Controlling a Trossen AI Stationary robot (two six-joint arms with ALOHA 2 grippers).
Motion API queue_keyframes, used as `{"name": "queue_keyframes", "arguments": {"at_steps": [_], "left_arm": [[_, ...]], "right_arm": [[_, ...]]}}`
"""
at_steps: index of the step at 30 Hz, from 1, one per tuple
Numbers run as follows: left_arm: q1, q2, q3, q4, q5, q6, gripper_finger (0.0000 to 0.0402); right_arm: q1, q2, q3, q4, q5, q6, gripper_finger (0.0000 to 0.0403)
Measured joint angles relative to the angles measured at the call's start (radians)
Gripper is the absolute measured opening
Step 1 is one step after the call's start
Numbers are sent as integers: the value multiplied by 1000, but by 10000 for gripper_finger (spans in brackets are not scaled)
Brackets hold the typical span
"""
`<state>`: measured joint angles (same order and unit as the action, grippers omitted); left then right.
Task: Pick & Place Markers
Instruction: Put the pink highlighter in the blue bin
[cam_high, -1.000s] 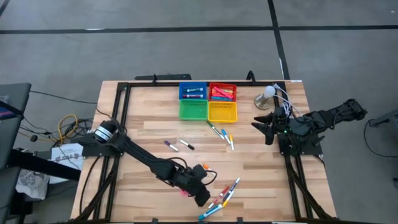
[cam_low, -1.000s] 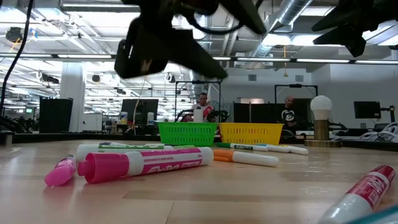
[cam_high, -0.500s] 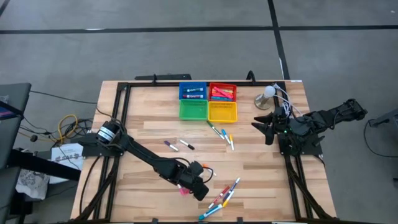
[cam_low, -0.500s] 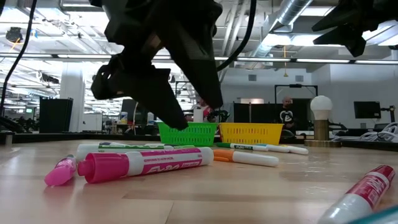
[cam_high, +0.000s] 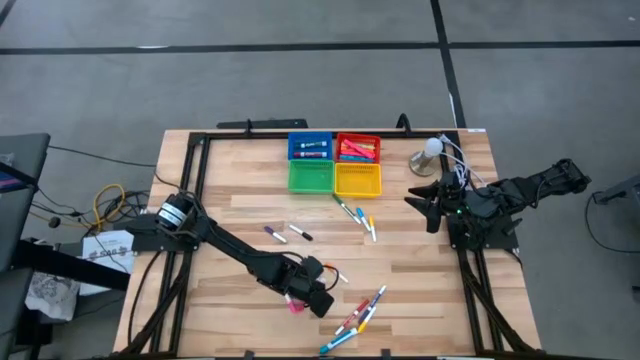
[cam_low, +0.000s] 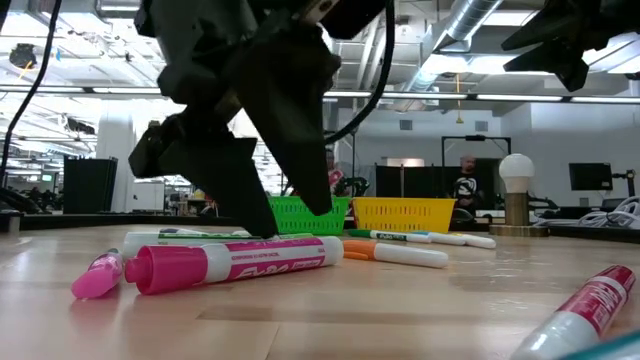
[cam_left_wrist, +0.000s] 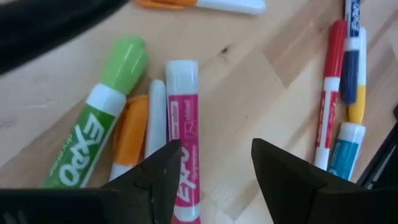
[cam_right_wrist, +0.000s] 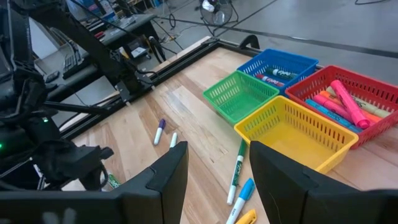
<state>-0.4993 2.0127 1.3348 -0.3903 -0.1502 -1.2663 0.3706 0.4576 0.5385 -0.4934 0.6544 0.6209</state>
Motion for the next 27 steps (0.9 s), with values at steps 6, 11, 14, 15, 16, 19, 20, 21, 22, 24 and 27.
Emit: {"name": "queue_keyframes", "arguments": {"at_steps": [6,11,14,15,16,19,20,21,22,24,27], "left_arm": [[8,0,-26,8,9,-27,195],[12,0,-41,9,23,-36,195],[12,0,-41,9,24,-32,195],[14,0,-41,9,24,-32,195],[17,0,-41,10,24,-32,195],[26,0,-41,9,24,-30,195],[29,0,-41,9,23,-29,195],[31,0,-41,10,24,-29,195],[31,0,-41,9,25,-29,195],[34,-1,-41,9,29,-29,195],[35,-1,-41,9,28,-29,195]], "right_arm": [[0,0,0,0,0,0,162],[0,0,0,0,0,0,162],[0,0,0,0,0,0,162],[0,0,0,0,0,0,162],[0,0,0,0,0,0,162],[0,0,0,0,0,0,162],[0,0,0,0,0,0,162],[0,0,0,0,0,0,162],[0,0,0,0,0,0,162],[0,0,0,0,0,0,162],[0,0,0,0,0,0,162]]}}
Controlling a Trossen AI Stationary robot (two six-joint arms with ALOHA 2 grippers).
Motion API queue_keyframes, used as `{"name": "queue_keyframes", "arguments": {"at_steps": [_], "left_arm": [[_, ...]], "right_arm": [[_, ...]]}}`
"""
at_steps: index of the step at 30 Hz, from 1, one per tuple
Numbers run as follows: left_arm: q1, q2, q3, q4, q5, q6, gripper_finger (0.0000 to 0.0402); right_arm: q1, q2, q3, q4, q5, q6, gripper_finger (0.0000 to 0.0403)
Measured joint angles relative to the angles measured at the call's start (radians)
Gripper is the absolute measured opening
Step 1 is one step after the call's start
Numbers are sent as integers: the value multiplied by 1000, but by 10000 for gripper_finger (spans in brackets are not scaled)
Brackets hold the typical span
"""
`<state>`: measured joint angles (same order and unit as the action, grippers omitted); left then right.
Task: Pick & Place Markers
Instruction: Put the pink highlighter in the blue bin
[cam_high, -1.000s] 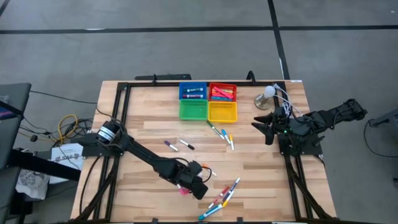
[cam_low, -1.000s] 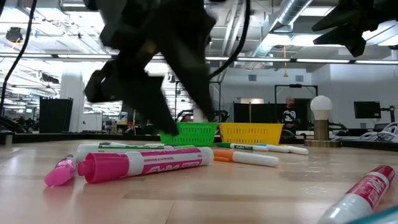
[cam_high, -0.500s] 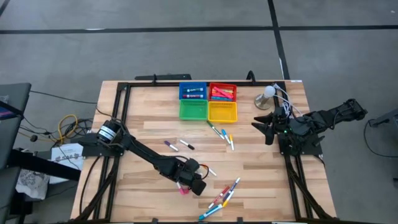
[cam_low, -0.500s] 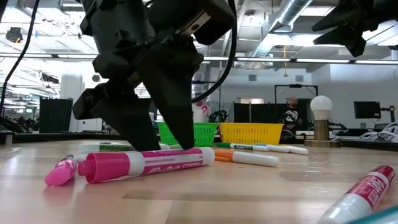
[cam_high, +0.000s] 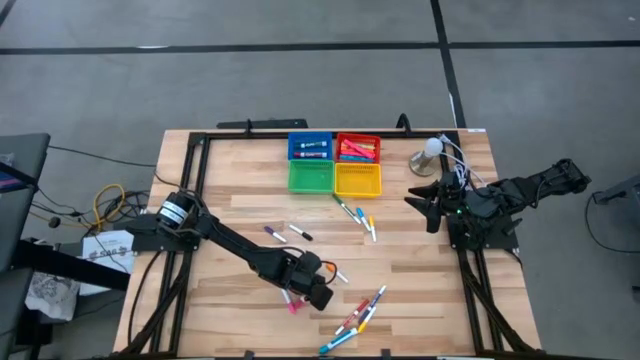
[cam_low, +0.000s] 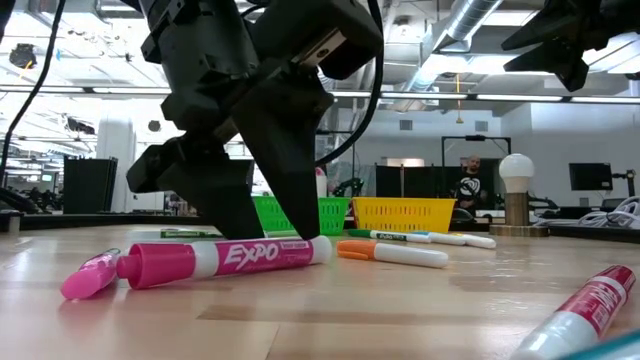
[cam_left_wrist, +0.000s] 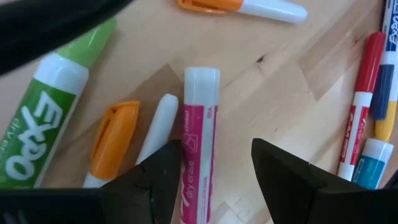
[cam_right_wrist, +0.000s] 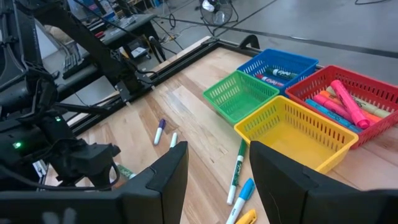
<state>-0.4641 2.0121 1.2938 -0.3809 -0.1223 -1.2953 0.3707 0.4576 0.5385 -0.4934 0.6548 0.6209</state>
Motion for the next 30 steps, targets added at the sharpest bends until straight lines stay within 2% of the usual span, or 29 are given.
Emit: {"name": "queue_keyframes", "arguments": {"at_steps": [16,23,30], "left_arm": [[0,0,-2,1,-7,34,195],[0,-9,-60,19,12,-18,195],[5,-8,-77,11,16,-24,160]], "right_arm": [[0,0,0,0,0,0,162],[0,0,0,0,0,0,162],[0,0,0,0,0,0,162]]}}
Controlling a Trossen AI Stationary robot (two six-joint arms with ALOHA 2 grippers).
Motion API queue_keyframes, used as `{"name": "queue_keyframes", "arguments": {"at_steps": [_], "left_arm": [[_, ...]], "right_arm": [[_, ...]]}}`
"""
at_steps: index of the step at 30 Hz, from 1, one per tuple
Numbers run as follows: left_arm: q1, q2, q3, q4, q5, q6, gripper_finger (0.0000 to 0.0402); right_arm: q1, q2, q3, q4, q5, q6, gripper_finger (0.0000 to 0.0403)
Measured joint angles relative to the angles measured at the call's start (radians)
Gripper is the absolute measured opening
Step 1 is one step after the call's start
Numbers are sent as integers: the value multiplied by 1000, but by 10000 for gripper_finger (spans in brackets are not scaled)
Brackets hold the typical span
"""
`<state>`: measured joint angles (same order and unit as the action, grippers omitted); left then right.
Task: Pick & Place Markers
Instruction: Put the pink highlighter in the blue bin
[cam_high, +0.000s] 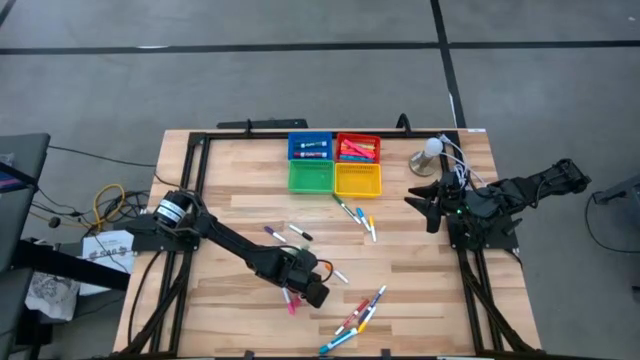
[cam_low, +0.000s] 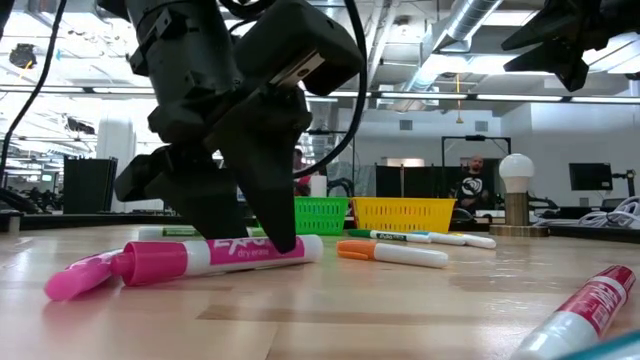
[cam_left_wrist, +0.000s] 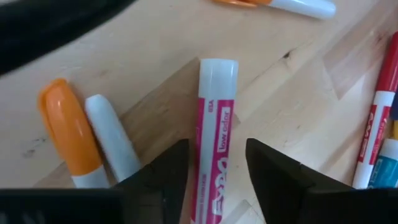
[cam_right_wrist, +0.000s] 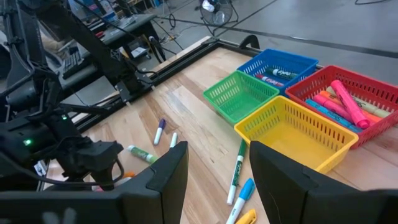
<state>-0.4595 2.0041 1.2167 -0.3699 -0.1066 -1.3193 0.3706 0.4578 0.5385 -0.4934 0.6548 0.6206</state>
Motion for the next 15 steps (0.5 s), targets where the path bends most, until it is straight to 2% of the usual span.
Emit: {"name": "queue_keyframes", "arguments": {"at_steps": [10,15], "left_arm": [[2,3,-3,-12,-17,5,69],[2,4,-4,-2,-25,5,68]], "right_arm": [[0,0,0,0,0,0,162],[0,0,0,0,0,0,162]]}}
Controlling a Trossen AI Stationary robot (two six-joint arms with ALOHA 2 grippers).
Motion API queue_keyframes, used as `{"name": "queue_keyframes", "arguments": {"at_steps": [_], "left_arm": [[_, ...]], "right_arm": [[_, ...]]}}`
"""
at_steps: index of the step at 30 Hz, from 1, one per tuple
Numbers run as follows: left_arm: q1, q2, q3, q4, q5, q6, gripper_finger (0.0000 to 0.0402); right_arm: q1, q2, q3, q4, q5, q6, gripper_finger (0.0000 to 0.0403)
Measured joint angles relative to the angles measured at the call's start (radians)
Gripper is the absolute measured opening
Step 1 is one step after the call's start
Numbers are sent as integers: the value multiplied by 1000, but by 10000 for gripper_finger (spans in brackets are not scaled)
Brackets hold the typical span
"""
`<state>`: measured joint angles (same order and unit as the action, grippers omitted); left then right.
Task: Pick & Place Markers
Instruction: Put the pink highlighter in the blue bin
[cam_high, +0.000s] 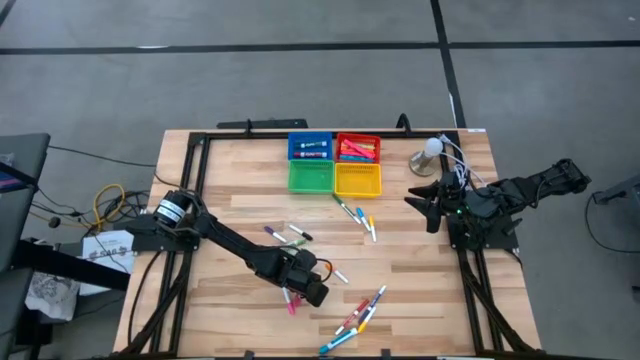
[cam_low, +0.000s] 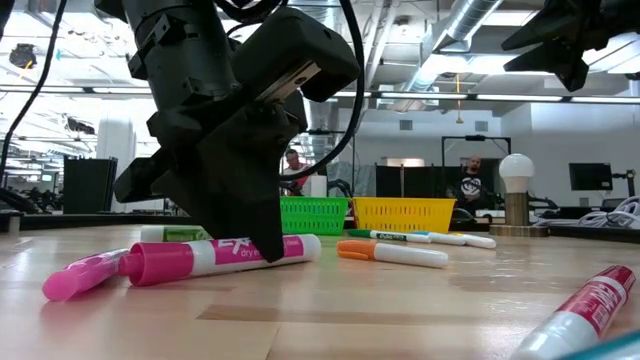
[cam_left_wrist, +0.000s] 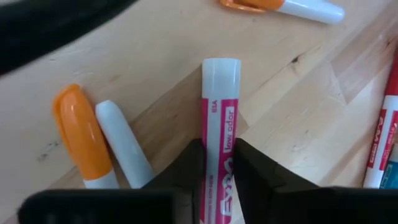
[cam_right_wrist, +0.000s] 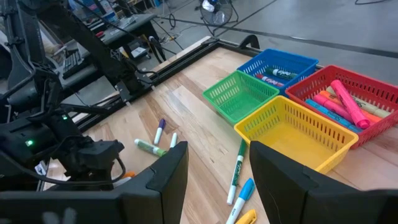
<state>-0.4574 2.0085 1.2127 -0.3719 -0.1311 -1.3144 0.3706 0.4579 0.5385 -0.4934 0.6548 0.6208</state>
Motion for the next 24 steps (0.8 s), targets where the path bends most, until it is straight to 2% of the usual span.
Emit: {"name": "queue_keyframes", "arguments": {"at_steps": [5,7,11,15,18,24], "left_arm": [[9,-27,-4,9,15,3,69],[18,-55,-9,-5,52,27,66],[39,-175,-6,3,148,53,67],[54,-316,-6,6,160,80,67],[63,-436,-4,28,148,130,67],[65,-638,-4,51,-3,215,67]], "right_arm": [[0,0,0,0,0,0,162],[0,0,0,0,0,0,162],[0,0,0,0,0,0,162],[0,0,0,0,0,0,162],[0,0,0,0,0,0,162],[0,0,0,0,0,0,162]]}}
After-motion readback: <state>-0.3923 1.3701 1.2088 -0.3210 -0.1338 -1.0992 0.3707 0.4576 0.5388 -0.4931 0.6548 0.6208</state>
